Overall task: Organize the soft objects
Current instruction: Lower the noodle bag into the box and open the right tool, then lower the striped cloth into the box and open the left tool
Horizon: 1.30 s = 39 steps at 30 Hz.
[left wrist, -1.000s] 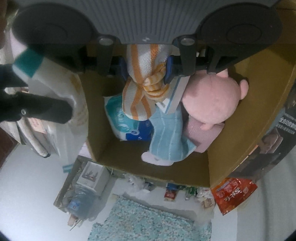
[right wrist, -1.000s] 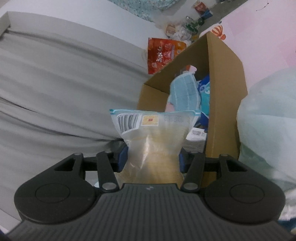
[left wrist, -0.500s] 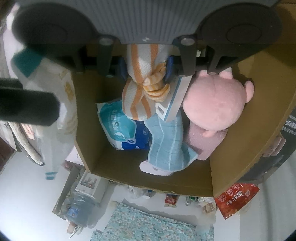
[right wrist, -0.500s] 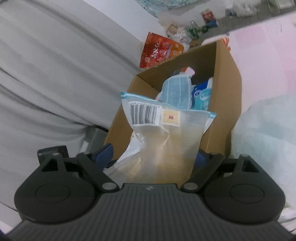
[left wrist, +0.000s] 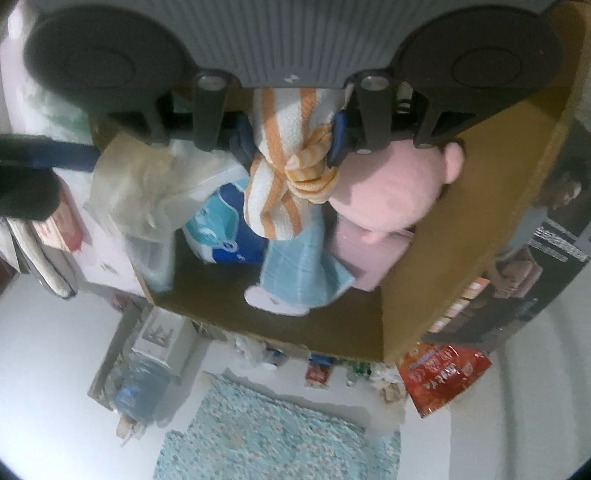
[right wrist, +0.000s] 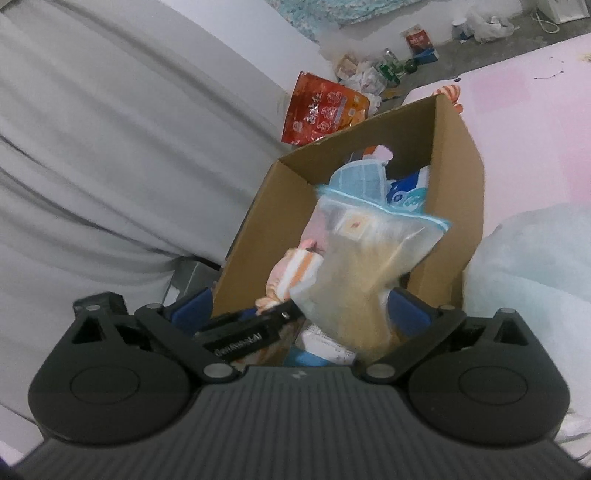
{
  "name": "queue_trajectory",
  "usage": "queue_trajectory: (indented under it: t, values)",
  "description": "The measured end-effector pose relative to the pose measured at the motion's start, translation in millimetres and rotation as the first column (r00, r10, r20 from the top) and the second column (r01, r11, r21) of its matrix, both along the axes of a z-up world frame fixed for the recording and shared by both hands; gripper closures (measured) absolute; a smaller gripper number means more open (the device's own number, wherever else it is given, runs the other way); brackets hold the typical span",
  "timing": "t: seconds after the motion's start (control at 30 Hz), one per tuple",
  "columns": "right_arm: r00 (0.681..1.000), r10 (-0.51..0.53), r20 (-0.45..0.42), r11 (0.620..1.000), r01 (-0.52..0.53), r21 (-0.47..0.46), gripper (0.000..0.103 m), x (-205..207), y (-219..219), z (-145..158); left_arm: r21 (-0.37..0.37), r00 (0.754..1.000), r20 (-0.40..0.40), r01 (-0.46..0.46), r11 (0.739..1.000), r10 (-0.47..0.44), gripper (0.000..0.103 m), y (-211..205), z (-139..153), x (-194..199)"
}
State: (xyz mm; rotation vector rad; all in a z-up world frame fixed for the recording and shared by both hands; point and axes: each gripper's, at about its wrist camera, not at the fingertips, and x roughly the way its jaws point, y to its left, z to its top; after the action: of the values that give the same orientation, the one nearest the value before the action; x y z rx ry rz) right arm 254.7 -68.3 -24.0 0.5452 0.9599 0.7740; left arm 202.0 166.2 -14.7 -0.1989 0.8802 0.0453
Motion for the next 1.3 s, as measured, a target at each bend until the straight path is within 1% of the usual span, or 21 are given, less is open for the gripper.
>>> queue_trajectory:
  t: [0.13, 0.33, 0.53, 0.67, 0.77, 0.8, 0.87, 0.9, 1.0, 1.13, 1.2, 1.3]
  values:
    - [1.000, 0.005, 0.005, 1.000, -0.005, 0.003, 0.001, -0.7, 3.7, 1.5, 0.011, 1.000, 0.009, -0.008, 1.000, 0.008, 0.061, 6.5, 4.2, -5.8]
    - [1.000, -0.018, 0.020, 1.000, 0.018, 0.024, 0.001, -4.9, -4.5, 7.5, -0.002, 0.999, 0.038, -0.010, 1.000, 0.011, 0.061, 11.7, 12.6, -12.4]
    - [0.998, -0.037, 0.048, 0.998, 0.034, 0.055, 0.001, -14.3, -20.7, 18.5, -0.012, 0.998, 0.054, 0.035, 0.999, -0.034, 0.061, 5.1, 18.0, -20.3]
    - [0.997, -0.042, 0.058, 0.998, 0.040, 0.046, 0.002, -21.4, -26.7, 20.6, -0.023, 0.997, 0.057, 0.048, 0.999, -0.047, 0.061, 1.1, 19.5, -24.3]
    - [0.996, -0.041, 0.074, 0.999, 0.038, 0.038, 0.007, -28.8, -31.1, 21.6, -0.040, 0.998, 0.057, 0.044, 0.998, -0.042, 0.061, 3.3, 22.2, -30.8]
    - [0.996, -0.042, 0.078, 0.999, 0.039, 0.035, 0.013, -30.8, -32.3, 22.3, -0.046, 0.998, 0.057, 0.040, 0.998, -0.038, 0.061, 4.7, 23.3, -34.1]
    - [0.996, -0.043, 0.081, 0.999, 0.040, 0.037, 0.020, -34.3, -34.5, 23.2, -0.047, 0.998, 0.054, 0.035, 0.998, -0.032, 0.061, 8.8, 25.1, -39.9]
    - [0.996, -0.042, 0.077, 0.998, 0.038, 0.044, 0.021, -35.8, -35.6, 23.0, -0.056, 0.998, 0.050, 0.028, 0.998, -0.025, 0.061, 12.3, 26.1, -43.0]
    - [0.997, -0.038, 0.067, 0.997, 0.034, 0.065, 0.021, -44.3, -40.7, 20.9, -0.096, 1.000, 0.025, 0.005, 0.995, -0.003, 0.061, 23.9, 24.6, -51.1]
    - [0.998, -0.037, 0.048, 0.995, 0.032, 0.090, 0.021, -57.9, -49.5, 12.9, -0.087, 1.000, -0.006, 0.006, 0.996, -0.007, 0.061, 27.1, 18.3, -53.7]
    - [0.998, -0.046, 0.033, 0.994, 0.043, 0.103, 0.021, -62.4, -54.9, 8.4, -0.091, 1.000, -0.023, 0.018, 0.996, -0.020, 0.061, 22.6, 15.6, -47.8]
    - [0.998, -0.065, 0.010, 0.990, 0.063, 0.124, 0.020, -67.2, -66.3, 2.0, -0.082, 0.999, -0.017, 0.032, 0.996, -0.034, 0.061, 10.3, 12.8, -32.3]
